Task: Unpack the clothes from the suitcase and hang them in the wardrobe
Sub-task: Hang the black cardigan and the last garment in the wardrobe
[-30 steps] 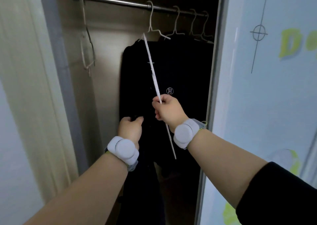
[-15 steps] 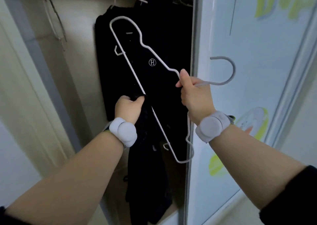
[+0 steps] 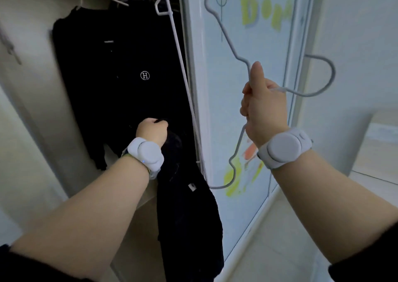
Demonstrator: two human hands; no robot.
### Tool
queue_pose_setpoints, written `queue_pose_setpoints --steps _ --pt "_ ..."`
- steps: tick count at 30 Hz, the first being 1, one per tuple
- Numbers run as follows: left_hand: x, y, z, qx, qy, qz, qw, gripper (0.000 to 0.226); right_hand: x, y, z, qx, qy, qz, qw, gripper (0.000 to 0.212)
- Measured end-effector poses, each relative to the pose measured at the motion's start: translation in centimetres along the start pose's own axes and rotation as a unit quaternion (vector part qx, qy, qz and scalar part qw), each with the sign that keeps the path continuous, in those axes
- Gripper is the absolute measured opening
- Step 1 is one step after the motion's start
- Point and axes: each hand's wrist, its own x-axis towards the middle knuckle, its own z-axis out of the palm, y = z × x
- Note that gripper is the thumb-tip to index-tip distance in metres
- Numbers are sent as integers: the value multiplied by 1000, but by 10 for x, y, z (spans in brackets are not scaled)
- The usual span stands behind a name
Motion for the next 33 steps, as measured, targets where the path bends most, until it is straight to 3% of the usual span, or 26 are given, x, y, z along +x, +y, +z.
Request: queue_pose_setpoints --steps 4,7,15,18,26,30,33 --pt "-2 -3 6 -11 -48 -76 996 34 -8 -2 -10 -4 14 -5 1000 49" --pt "-7 -2 9 -17 -49 -88 995 40 -11 -4 -15 -10 22 -6 1000 49" --pt "-16 8 16 50 -43 12 998 39 -13 -11 -14 -9 13 -19 1000 49" --pt "-17 6 14 66 -51 12 996 39 -12 -13 -11 0 6 -15 1000 49" --pt "-29 39 14 -80 -98 -38 991 18 -12 14 -5 26 -3 11 1000 48" --pt "-21 61 5 -100 -119 -44 987 40 -10 34 -11 71 13 34 997 47" --pt "-15 67 -4 -121 -84 -19 989 41 -7 55 -16 65 6 47 997 45"
